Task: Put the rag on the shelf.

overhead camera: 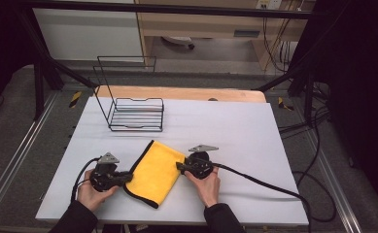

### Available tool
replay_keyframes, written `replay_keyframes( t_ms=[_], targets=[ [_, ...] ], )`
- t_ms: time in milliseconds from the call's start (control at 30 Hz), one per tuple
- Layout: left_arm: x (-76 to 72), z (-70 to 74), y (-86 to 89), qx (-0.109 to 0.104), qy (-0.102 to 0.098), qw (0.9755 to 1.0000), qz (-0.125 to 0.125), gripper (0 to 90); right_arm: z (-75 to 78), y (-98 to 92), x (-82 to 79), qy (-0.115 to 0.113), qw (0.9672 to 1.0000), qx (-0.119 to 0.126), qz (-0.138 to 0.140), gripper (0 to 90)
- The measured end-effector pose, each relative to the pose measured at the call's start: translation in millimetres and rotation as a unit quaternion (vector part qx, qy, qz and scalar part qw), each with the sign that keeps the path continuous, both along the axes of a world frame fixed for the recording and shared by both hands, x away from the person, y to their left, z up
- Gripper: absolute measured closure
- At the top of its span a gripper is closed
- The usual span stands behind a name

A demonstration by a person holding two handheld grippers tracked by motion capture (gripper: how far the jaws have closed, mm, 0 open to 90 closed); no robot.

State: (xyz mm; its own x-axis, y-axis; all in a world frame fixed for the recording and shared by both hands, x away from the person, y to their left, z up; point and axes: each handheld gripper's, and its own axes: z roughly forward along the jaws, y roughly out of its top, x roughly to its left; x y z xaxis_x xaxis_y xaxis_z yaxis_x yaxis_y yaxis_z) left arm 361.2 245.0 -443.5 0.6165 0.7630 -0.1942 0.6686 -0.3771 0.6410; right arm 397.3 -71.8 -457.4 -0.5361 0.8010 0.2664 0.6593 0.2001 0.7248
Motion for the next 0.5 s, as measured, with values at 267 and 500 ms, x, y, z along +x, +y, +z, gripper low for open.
replay_keyframes(
  t_ms=[267,500],
  targets=[
    [-2.4,1.4,-1.9,0.0,0.001,0.9999,0.015,78.1,2.9,0.2,-2.0,0.018,0.9997,0.017,0.0,83.6],
    [-11.4,4.5,-6.1,-0.016,0.023,0.9993,0.023,79.1,15.3,-6.5,4.8,0.026,0.9992,0.024,0.017,84.9]
  ],
)
